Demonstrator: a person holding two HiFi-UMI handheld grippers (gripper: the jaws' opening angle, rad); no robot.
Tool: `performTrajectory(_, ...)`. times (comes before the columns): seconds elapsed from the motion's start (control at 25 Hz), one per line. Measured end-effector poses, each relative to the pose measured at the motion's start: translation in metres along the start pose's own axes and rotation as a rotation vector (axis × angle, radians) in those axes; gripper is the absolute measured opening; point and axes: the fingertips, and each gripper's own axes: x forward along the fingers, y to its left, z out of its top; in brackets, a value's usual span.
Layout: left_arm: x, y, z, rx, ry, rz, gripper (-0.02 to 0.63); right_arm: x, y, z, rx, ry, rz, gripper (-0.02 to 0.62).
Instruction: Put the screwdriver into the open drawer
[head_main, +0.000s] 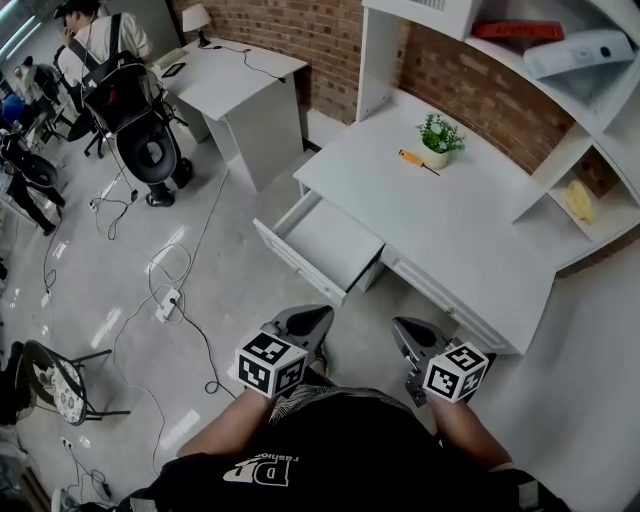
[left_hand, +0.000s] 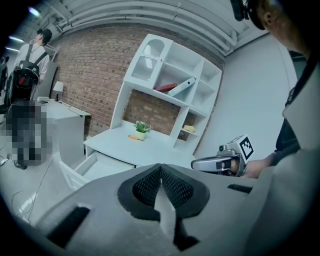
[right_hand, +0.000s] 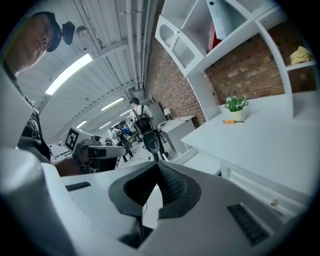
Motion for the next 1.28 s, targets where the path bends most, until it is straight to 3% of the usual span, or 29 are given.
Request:
performTrajectory(0.4,0.026,0.076,0.051,0.028,0.013,-0.062,0.018,0.069,-0.016,0.05,-0.005,-0.009,-0.059,0.003)
performTrajectory(0.64,0.046,0.113,0.075,0.099,0.021,-0.095,0.018,0.104,-0.032,0.075,-0.039,-0.018,-0.119,0.003)
performTrajectory(1.0,0.066,0.168,0.092,0.103,0.06,-0.146,0.018,0.143,-0.063,0.103,-0.086,-0.037,-0.229,0.003)
performTrajectory(1.28,0.076,0.189,0.092,0.071,0.061,-0.154,0.018,0.149,-0.089,0.109,-0.147,0.021,-0.292,0.005)
